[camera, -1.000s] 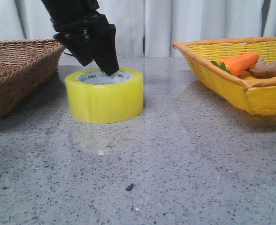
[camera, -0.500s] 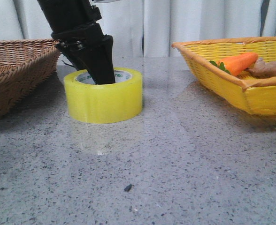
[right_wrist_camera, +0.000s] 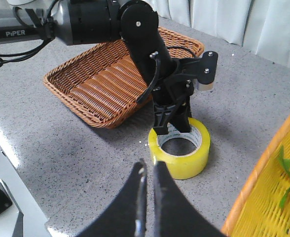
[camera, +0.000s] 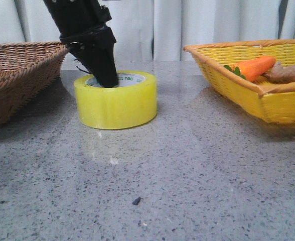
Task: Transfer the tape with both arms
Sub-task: 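Lift the tape roll with the left gripper and drop it into the brown basket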
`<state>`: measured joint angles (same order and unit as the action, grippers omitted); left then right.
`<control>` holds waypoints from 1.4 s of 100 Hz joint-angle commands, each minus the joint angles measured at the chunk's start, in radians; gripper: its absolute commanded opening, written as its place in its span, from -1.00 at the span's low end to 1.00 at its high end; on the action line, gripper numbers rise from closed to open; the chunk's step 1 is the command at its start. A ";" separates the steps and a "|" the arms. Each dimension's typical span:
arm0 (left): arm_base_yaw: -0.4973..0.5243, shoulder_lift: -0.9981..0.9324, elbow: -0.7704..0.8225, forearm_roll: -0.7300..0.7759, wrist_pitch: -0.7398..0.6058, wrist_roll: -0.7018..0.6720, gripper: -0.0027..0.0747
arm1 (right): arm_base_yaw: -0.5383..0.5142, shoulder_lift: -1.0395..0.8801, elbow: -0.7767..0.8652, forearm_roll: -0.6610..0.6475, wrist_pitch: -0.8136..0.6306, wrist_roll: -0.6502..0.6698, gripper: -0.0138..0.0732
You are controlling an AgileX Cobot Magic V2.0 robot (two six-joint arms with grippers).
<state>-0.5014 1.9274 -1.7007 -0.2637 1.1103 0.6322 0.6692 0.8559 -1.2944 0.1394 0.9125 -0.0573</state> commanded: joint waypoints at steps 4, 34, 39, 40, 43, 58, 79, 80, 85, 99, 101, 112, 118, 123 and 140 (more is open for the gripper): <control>-0.005 -0.060 -0.033 -0.043 -0.014 -0.005 -0.99 | -0.001 0.000 -0.022 -0.005 -0.063 -0.001 -0.81; 0.044 -0.214 -0.255 -0.040 -0.014 -0.040 -0.99 | -0.001 0.000 -0.022 -0.005 -0.063 -0.001 -0.81; 0.075 -0.242 -0.280 -0.025 -0.010 -0.056 -0.99 | -0.001 0.000 -0.022 -0.005 -0.063 -0.001 -0.81; 0.080 -0.246 -0.284 -0.017 -0.008 -0.062 -0.99 | -0.001 0.000 -0.022 -0.005 -0.063 -0.001 -0.81; 0.107 -0.265 -0.287 0.000 -0.008 -0.075 -0.99 | -0.001 0.000 -0.022 -0.005 -0.063 -0.001 -0.81; 0.259 -0.318 -0.270 0.115 0.061 -0.165 -0.99 | -0.001 0.000 -0.022 -0.005 -0.063 -0.001 -0.81; 0.479 -0.347 -0.132 0.148 0.085 -0.196 -0.99 | -0.001 0.000 -0.022 -0.006 -0.063 -0.001 -0.81; 0.484 -0.347 -0.126 0.145 0.085 -0.196 -0.99 | -0.001 0.000 -0.022 -0.009 -0.063 -0.001 -0.81; 0.512 -0.347 -0.086 0.141 0.071 -0.202 -0.98 | -0.001 0.000 -0.022 -0.013 -0.061 -0.001 -0.81; 0.543 -0.347 0.009 0.077 0.005 -0.238 -0.72 | -0.001 0.000 -0.022 -0.039 -0.063 -0.001 -0.81; 0.543 -0.347 0.018 0.072 0.003 -0.238 -0.60 | -0.001 0.000 -0.022 -0.044 -0.063 -0.001 -0.81; 0.541 -0.347 0.041 0.021 0.007 -0.240 0.07 | -0.001 0.000 -0.022 -0.071 -0.081 -0.001 -0.81; 0.541 -0.353 0.041 -0.035 0.007 -0.240 0.28 | -0.001 -0.005 -0.022 -0.092 -0.107 -0.001 -0.81; 0.541 -0.367 0.048 -0.095 -0.009 -0.237 0.24 | -0.001 -0.021 -0.018 -0.116 -0.136 -0.001 -0.81; 0.541 -0.537 0.208 -0.394 -0.227 -0.114 -0.15 | -0.001 -0.165 0.088 -0.212 -0.255 -0.001 -0.80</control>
<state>0.0426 1.5210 -1.5457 -0.4846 1.0258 0.4566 0.6692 0.7728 -1.2352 -0.0125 0.7921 -0.0555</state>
